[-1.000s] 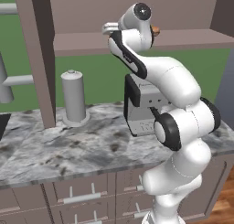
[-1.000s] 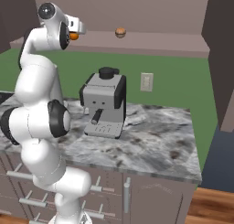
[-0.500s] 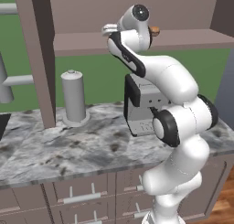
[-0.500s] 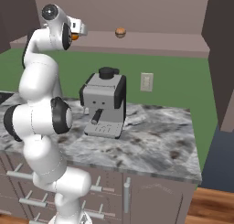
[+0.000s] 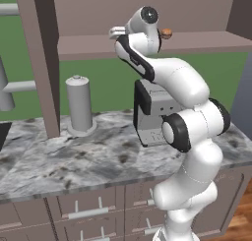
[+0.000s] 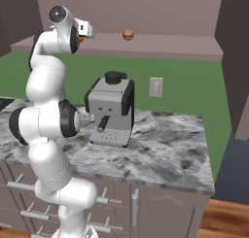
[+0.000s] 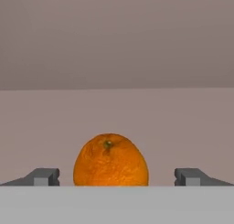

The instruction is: Pick the tangerines from the cabinet and place them in one bowl. Pick the cucumber from the sink and place it in the other bowl.

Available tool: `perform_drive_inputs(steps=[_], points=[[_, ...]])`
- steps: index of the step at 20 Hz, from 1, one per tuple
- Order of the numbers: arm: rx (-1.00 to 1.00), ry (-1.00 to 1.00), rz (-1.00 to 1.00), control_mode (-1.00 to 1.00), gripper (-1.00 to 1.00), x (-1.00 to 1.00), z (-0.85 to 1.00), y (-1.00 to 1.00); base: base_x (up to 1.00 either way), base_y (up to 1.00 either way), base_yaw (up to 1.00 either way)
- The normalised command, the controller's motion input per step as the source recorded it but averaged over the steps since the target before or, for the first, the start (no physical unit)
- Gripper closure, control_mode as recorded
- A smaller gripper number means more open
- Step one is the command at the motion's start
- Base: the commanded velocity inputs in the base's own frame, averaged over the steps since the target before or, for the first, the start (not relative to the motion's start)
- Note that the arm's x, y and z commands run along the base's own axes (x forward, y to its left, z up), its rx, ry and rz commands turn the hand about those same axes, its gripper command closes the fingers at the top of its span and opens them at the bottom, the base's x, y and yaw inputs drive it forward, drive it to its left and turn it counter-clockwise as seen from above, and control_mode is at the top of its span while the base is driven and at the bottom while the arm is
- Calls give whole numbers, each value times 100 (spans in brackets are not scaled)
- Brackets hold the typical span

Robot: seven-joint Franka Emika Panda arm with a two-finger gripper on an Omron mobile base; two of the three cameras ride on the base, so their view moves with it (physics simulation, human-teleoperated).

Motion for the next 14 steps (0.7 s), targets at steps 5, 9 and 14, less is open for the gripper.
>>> perform_drive_inputs(steps=[5, 9, 14], points=[[0, 5, 0, -100, -100, 18, -4, 0, 0, 0, 0], [0, 6, 0, -100, -100, 19, -9, 0, 0, 0, 0], [0, 2, 0, -100, -100, 5, -2, 0, 0, 0, 0]])
